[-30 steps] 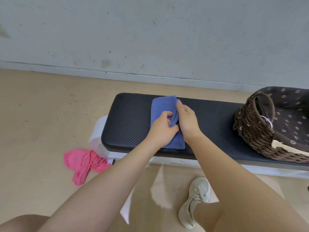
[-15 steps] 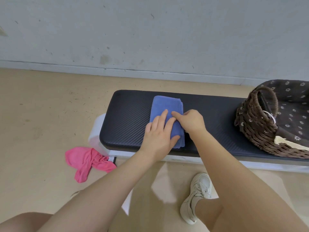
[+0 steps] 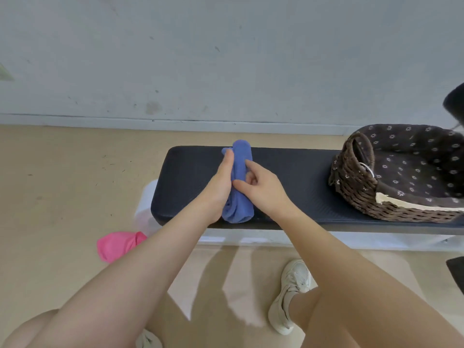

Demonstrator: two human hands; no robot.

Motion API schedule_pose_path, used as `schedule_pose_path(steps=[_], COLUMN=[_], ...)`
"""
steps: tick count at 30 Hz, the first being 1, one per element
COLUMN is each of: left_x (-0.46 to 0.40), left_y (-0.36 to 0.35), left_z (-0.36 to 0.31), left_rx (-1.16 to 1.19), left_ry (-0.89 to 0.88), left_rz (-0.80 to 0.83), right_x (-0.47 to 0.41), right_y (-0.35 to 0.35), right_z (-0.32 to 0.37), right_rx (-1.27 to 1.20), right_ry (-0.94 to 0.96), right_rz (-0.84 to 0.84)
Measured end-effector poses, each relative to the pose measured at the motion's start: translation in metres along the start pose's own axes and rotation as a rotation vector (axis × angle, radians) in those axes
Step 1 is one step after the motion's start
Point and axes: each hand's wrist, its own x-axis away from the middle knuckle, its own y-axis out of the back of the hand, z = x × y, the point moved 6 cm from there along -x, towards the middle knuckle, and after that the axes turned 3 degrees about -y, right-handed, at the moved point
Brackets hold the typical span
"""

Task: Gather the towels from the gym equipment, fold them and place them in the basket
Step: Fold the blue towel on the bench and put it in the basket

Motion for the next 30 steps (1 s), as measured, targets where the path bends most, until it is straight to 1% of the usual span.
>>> schedule_pose_path(steps=[1,3,5,7,9,11,13,14,15,16,18,19,20,21,24,27,30], left_x=[0.001,0.003,0.005,0.007,0.007,0.007,0.008,0.008,0.007,0.005,0.000,-0.002,-0.005,-0.009,-0.029,-0.056,-0.085], left_y=[-0.001,-0.007,-0.015,-0.028,-0.046,-0.072,-0.104,-0.121,-0.138,-0.155,-0.190,-0.208,-0.226,-0.244,-0.294,-0.346,-0.380], left_z=[-0.001,-0.002,-0.001,-0.001,-0.004,-0.011,-0.021,-0.027,-0.033,-0.038,-0.045,-0.046,-0.046,-0.046,-0.045,-0.042,-0.029], left_rx=[0.111,0.238,0.312,0.408,0.493,0.539,0.551,0.541,0.534,0.527,0.514,0.495,0.459,0.416,0.279,0.181,0.029], left_ry=[0.002,-0.019,-0.026,-0.024,-0.034,-0.060,-0.061,-0.062,-0.066,-0.074,-0.059,-0.034,-0.004,0.022,0.007,0.020,0.048], left_rz=[0.020,0.069,0.066,0.045,0.066,0.125,0.182,0.205,0.230,0.244,0.266,0.278,0.286,0.300,0.329,0.366,0.322], right_x=[0.005,0.019,0.035,0.048,0.055,0.059,0.061,0.063,0.064,0.065,0.069,0.071,0.071,0.070,0.064,0.058,0.048], right_y=[0.004,0.012,0.021,0.038,0.062,0.093,0.130,0.150,0.169,0.184,0.207,0.218,0.232,0.247,0.294,0.343,0.372], right_z=[0.007,0.017,0.024,0.025,0.023,0.018,0.006,-0.004,-0.017,-0.029,-0.057,-0.070,-0.081,-0.091,-0.116,-0.149,-0.177], right_rx=[0.108,0.271,0.255,0.162,0.100,0.111,0.071,0.002,-0.105,-0.238,-0.501,-0.585,-0.630,-0.637,-0.544,-0.275,-0.018], right_ry=[0.070,0.191,0.291,0.327,0.327,0.319,0.247,0.166,0.061,-0.051,-0.287,-0.382,-0.434,-0.446,-0.425,-0.468,-0.478], right_rz=[-0.004,-0.001,0.061,0.086,0.020,-0.127,-0.287,-0.335,-0.339,-0.299,-0.148,-0.095,-0.069,-0.061,-0.117,-0.268,-0.357])
